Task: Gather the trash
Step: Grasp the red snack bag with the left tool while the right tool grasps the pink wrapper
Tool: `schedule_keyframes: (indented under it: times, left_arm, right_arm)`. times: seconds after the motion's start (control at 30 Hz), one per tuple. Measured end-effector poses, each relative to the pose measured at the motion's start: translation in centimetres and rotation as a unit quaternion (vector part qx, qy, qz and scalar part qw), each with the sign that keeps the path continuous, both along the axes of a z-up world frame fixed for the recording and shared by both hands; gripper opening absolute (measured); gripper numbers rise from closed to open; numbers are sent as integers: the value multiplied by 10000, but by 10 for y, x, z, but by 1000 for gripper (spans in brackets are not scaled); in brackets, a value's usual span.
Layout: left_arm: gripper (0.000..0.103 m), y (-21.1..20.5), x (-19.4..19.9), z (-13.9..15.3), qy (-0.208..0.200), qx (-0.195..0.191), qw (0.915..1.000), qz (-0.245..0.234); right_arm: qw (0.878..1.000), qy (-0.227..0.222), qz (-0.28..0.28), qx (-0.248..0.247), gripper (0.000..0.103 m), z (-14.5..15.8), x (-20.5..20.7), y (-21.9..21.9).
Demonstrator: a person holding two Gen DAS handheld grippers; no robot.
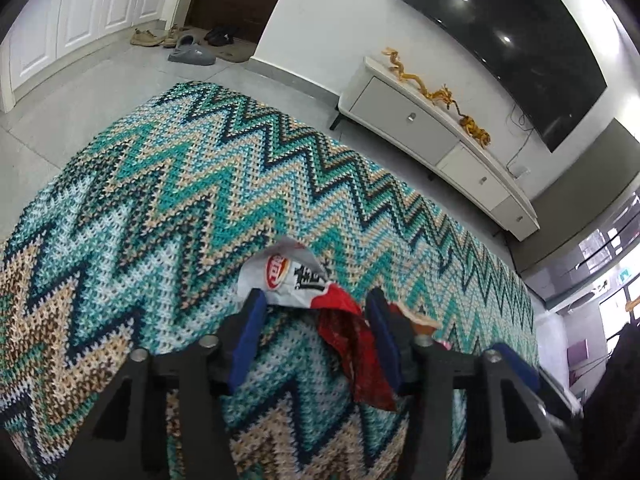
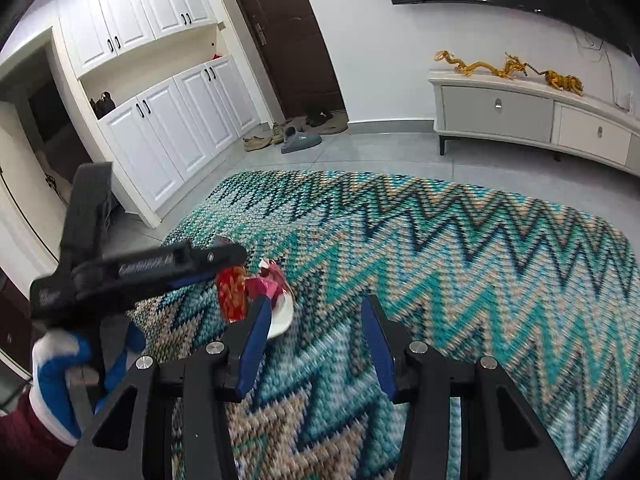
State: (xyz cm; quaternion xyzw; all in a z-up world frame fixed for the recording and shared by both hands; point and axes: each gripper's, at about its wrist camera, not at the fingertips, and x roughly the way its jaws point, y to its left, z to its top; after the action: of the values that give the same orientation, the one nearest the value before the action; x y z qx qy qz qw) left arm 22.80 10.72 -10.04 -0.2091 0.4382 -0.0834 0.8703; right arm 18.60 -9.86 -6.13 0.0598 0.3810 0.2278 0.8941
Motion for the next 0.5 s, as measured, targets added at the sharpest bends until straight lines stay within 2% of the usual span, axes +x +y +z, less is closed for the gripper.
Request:
schedule_keyframes:
  times: [0.2,0.43,0.5]
  left_arm:
    - [33,4,-15,3,-165,-55,9996,-241]
    - [26,4,-24,7,-264,-100,9989,-376]
    - [22,6,-28,9,-278,-130,9987,-399]
  right_arm:
    - [9997,116,192,12,42,-7,14,19]
    - [9989,289,378,-15,42,-17,22,37]
    - [9986,337,393,-44,39,-21,23,41]
